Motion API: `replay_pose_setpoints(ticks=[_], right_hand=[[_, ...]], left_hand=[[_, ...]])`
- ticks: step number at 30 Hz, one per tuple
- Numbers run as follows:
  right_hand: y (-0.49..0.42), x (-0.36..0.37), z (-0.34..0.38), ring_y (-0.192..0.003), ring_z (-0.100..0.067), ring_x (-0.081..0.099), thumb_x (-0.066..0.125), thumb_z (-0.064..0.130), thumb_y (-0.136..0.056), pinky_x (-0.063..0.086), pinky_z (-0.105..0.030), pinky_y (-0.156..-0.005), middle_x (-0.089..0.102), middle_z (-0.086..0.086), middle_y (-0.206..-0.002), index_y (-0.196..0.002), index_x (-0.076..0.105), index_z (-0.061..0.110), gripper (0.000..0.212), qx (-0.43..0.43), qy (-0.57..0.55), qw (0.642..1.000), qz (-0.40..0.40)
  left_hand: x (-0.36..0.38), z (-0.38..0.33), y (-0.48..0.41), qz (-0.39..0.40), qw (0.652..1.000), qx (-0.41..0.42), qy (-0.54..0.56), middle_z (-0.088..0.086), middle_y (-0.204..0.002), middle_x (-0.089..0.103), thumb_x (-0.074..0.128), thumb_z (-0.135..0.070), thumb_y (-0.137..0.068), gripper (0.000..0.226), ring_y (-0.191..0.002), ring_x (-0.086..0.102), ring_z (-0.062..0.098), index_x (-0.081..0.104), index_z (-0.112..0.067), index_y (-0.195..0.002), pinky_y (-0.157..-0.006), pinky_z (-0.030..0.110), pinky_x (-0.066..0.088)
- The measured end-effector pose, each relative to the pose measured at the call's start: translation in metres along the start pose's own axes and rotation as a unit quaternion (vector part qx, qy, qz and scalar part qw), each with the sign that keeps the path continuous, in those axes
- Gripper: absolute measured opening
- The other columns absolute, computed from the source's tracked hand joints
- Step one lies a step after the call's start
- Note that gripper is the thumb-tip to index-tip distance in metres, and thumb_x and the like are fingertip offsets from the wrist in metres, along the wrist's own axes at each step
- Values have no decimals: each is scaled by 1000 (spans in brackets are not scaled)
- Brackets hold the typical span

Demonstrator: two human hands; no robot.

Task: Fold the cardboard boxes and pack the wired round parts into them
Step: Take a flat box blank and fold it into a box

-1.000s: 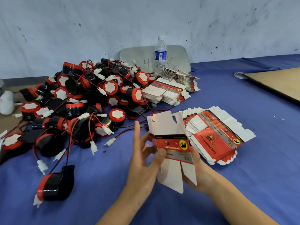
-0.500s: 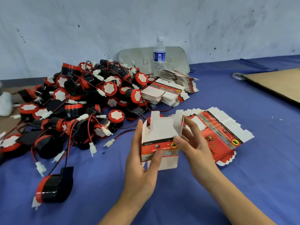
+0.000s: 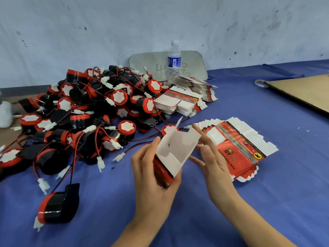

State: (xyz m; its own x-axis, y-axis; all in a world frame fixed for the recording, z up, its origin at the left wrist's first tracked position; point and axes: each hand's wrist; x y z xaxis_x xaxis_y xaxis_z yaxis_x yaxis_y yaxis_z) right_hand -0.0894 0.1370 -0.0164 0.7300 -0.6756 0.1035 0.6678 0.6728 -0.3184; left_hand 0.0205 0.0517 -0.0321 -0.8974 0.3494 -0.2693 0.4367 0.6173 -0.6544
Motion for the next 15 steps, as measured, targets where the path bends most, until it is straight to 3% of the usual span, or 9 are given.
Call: replay_pose_setpoints(ticks=[2,3,6,8,9,12,15], right_hand=[[4,4,-1,-125,-10,52,61,58,-79,50,-44,-98,55,17,-134,-139,43,38,66,-5,4,999,42],[7,6,-1,-126,-9,51,67,60,-75,53,-36,-94,52,17,-138,-141,39,38,74,-12,1,998,65],[11,13,-3,-125,-8,53,79,56,-65,48,-17,-88,54,11,-137,-150,26,17,107,12,-18,997,80],[8,10,0,-106,-10,64,80,49,-60,52,-21,-81,68,8,-118,-144,34,9,104,37,-50,997,46],[5,6,1,-99,-14,68,80,52,-58,55,-26,-77,71,4,-111,-140,42,14,98,46,-76,996,31],[-4,-9,7,-96,-28,70,78,74,-48,57,-43,-79,71,-7,-111,-119,66,33,83,85,-133,987,39],[-7,-14,9,-99,-27,69,72,81,-46,56,-40,-79,72,-6,-109,-109,73,34,78,89,-119,986,70]], left_hand=[[0,3,0,-29,998,9,-48,-16,-127,30,90,-8,-61,100,-119,37,-6,33,-33,-139,-93,3,36],[0,3,-1,-28,996,32,-80,-10,-127,29,90,-10,-59,100,-118,39,3,32,-30,-138,-92,9,41],[2,-1,0,22,981,127,-146,1,-137,28,73,-40,-69,88,-120,39,19,24,-27,-140,-86,37,52],[3,-2,3,69,972,161,-156,1,-145,26,64,-54,-70,89,-128,32,12,23,-24,-143,-92,34,49],[3,-2,3,87,972,164,-147,-2,-150,21,62,-59,-72,89,-132,27,9,23,-25,-144,-95,32,46],[-1,-2,2,115,980,146,-76,0,-159,7,55,-64,-82,75,-144,19,18,24,-37,-145,-110,28,30],[-4,-4,-1,134,983,121,12,10,-161,3,56,-59,-87,70,-149,10,21,24,-39,-146,-110,12,24]])
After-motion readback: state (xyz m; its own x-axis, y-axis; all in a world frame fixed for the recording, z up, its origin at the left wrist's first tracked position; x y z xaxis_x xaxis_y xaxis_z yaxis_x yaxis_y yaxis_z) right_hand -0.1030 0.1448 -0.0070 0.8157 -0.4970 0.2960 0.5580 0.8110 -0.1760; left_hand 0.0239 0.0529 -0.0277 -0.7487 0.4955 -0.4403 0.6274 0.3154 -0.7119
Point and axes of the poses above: each hand's wrist, its own y-axis away from the middle knuckle, its own x-axis out of the palm, z = x × y
